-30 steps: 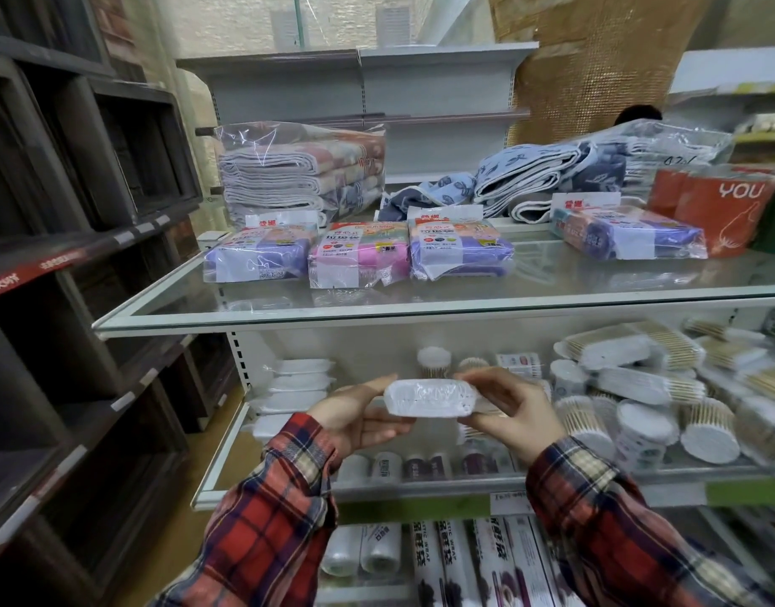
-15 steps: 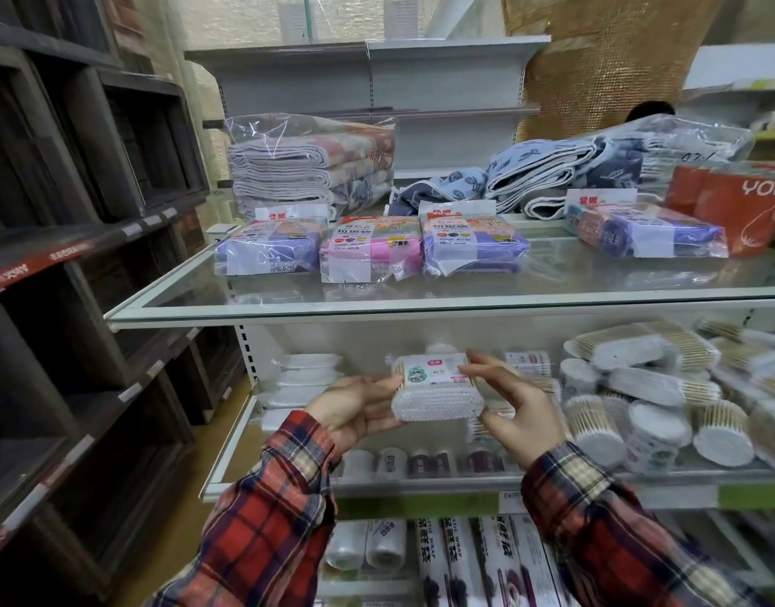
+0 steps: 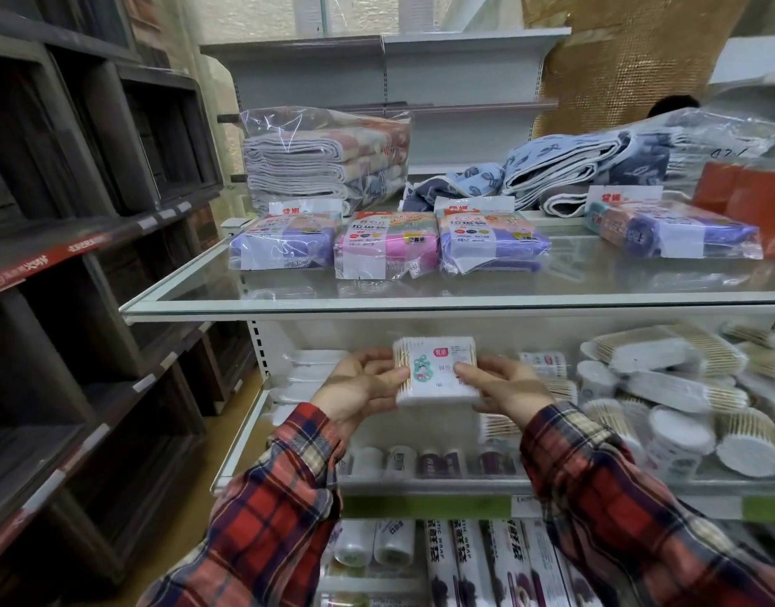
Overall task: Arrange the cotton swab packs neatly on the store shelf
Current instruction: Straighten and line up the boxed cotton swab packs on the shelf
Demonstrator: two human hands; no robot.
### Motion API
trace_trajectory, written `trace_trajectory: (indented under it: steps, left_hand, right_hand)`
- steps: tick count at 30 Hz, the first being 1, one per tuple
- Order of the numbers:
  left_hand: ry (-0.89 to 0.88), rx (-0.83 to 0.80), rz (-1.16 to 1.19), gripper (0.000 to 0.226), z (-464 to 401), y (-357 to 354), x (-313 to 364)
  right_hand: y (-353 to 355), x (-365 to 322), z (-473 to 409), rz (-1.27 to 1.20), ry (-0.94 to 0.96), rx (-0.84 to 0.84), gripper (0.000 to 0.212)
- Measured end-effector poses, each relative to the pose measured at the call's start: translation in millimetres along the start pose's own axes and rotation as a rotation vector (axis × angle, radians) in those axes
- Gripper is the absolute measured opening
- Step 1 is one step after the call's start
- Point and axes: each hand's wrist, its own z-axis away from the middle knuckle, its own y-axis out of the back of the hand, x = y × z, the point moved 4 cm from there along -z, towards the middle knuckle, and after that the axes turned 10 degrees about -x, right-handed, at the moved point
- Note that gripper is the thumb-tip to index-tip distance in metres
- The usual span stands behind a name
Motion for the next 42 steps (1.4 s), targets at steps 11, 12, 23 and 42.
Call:
trace_trajectory:
  steps: [11,12,23,42]
  left_hand:
    - [-0.063,0.210,-0.199,0.034,-13,7,-13]
    - [-0.058,0.219,-0.218,0.034,-14,8,-13]
    - [0.000,0.453,-0.481,0.043,-35,0,-32]
    - [0.054,0.600,-0.466,0.096,-62,14,-85]
  right_hand:
    - [-12,3,-16,0.049,0.021,-0.063,0.055]
    - [-12,3,-18,0.036,0.024,-0.067,0.053]
    - [-15,11,-44,0.039,0.007,-0.012,0.032]
    - [-57,24,-98,0.753,-0.164,0.019,0.031]
